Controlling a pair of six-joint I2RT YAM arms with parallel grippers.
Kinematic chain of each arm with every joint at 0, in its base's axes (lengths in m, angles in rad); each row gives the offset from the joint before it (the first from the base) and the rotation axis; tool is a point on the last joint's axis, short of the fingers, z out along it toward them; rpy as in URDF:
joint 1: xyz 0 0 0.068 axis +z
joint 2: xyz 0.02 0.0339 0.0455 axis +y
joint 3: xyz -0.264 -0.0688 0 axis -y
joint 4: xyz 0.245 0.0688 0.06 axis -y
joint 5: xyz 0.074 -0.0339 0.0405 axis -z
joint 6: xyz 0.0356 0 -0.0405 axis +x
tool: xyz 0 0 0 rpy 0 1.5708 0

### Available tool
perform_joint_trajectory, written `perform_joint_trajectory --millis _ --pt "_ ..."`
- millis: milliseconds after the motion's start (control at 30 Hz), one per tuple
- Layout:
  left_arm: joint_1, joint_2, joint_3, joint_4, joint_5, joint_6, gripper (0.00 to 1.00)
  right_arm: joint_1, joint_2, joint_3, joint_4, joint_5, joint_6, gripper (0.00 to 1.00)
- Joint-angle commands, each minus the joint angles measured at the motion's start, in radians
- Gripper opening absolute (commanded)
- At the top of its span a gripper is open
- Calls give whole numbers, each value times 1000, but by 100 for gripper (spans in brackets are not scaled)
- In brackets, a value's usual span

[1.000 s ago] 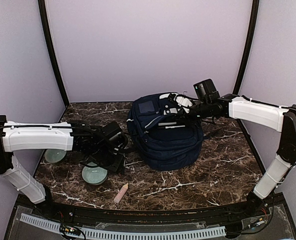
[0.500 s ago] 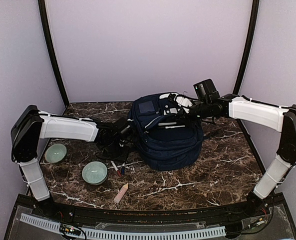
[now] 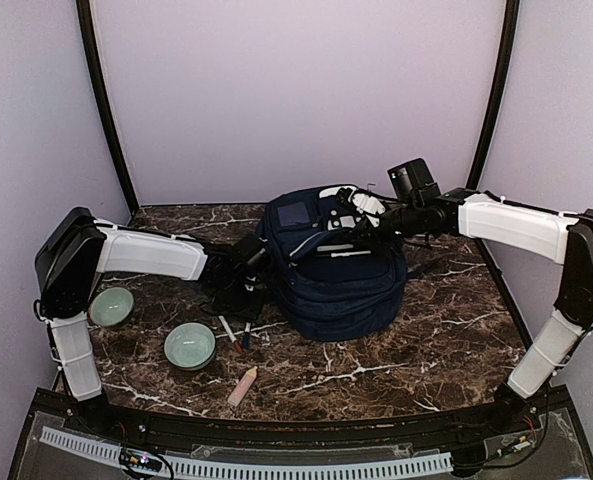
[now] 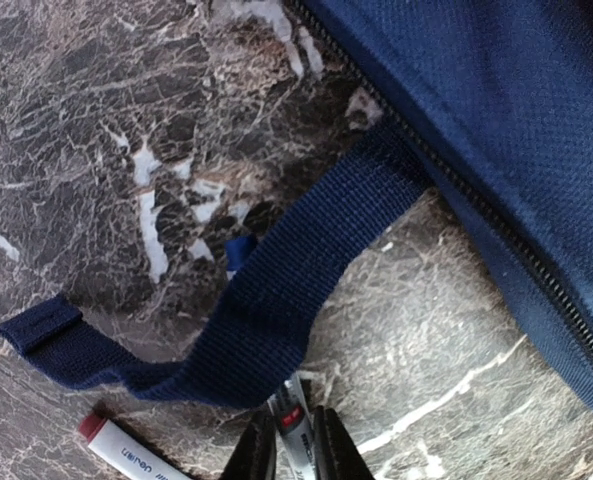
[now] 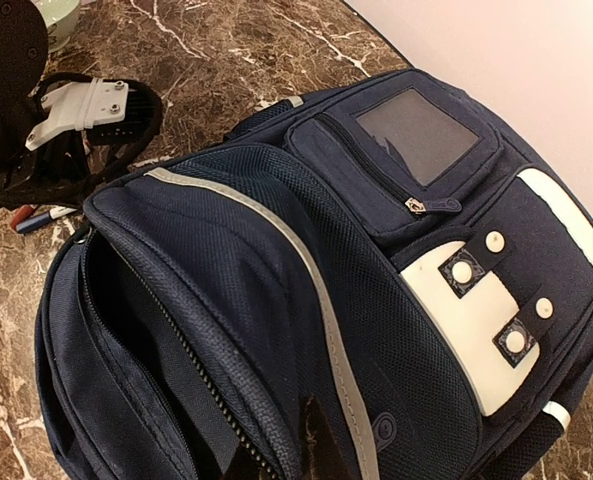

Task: Pack the student bag
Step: Pick up the pen at the center of the board.

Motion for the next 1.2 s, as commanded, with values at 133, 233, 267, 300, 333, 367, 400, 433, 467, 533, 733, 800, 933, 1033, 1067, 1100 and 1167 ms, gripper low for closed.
perform_joint_trajectory --millis 133,233,267,300,333,367,400,433,467,533,733,800,933,1033,1067,1100,1167 --pt "3 -3 19 -21 37 43 7 4 -33 5 48 -58 22 0" --pt "3 -7 10 -10 56 51 3 3 -34 9 46 -60 22 0" --pt "3 -10 8 -8 61 53 1 4 -33 9 45 -59 22 0" --pt "3 -17 6 -7 68 56 0 4 -33 9 45 -59 22 0" --pt "2 -24 4 -3 76 63 0 3 -33 9 44 -59 22 0" --pt "1 -35 0 4 90 71 0 3 -34 9 45 -59 22 0" --pt "-1 -45 -5 13 104 82 0 4 -33 9 45 -59 23 0" --pt "-2 -54 -10 22 122 95 0 3 -33 9 45 -59 23 0" --pt "-6 -63 -13 29 142 114 0 4 -33 10 46 -61 24 0" --pt "-14 -75 -12 36 197 177 0 3 -33 10 43 -61 22 0" --pt "-12 -97 0 -68 7 137 11 3 -29 12 42 -67 22 0" --pt "-10 -89 -1 -62 6 123 20 4 -30 12 43 -68 23 0" --pt "-9 -39 17 -60 35 105 27 4 -33 12 41 -71 23 0" --pt "-9 3 40 -77 56 100 28 4 -33 11 41 -73 24 0" --pt "-9 11 42 -78 64 100 28 3 -33 11 41 -73 24 0" --pt "-9 18 44 -76 66 99 27 3 -33 10 42 -72 24 0" --pt "-9 27 47 -76 69 102 24 3 -33 9 41 -72 24 0"
